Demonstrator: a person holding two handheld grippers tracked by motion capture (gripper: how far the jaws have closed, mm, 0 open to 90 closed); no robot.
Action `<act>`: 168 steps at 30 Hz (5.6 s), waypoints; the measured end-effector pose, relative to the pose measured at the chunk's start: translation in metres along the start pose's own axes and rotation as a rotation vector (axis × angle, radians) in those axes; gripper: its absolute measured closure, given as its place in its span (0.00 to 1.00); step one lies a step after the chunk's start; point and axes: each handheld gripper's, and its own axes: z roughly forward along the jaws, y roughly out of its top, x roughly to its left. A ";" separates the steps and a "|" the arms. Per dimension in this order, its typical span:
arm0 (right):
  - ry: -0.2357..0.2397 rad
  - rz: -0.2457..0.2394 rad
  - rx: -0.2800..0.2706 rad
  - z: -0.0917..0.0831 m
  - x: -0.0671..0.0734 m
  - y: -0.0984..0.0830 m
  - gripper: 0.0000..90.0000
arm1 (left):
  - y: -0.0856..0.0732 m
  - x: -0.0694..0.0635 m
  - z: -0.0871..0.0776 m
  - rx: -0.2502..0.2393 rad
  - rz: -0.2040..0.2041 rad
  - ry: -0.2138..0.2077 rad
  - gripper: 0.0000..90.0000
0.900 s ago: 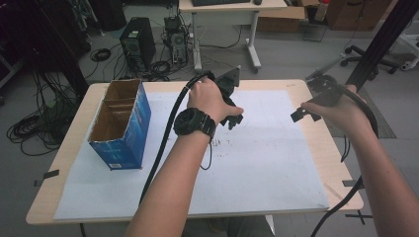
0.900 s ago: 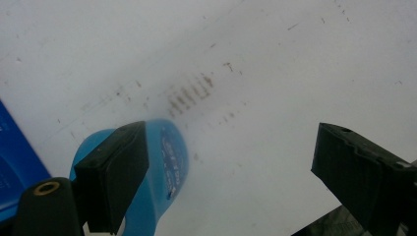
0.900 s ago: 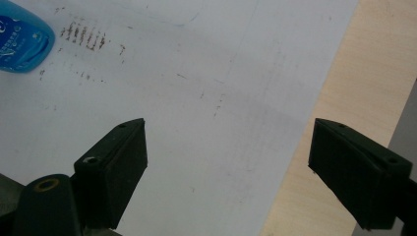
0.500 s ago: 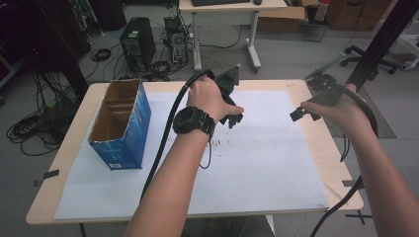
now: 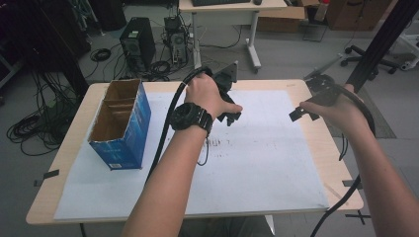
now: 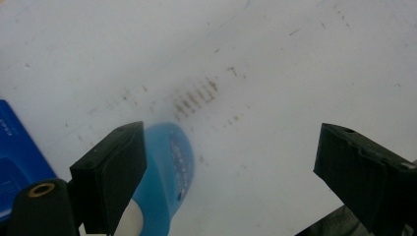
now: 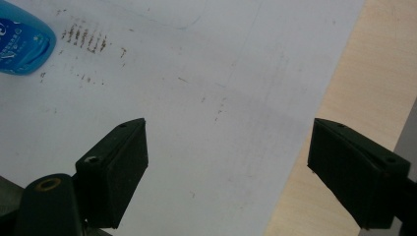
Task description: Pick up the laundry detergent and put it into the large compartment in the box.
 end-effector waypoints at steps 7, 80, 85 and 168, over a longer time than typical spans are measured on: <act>0.003 -0.002 0.001 0.002 -0.001 -0.001 0.18 | 0.000 0.007 -0.004 0.005 -0.029 0.019 0.15; 0.012 -0.005 0.014 0.014 -0.006 -0.004 0.18 | -0.015 0.046 0.028 0.203 -0.159 0.134 0.18; 0.011 -0.003 0.013 0.013 -0.006 -0.005 0.18 | -0.016 0.046 0.030 0.204 -0.161 0.133 0.18; 0.021 -0.020 0.021 0.025 -0.005 -0.005 0.20 | -0.028 0.059 0.067 0.253 -0.256 0.084 0.41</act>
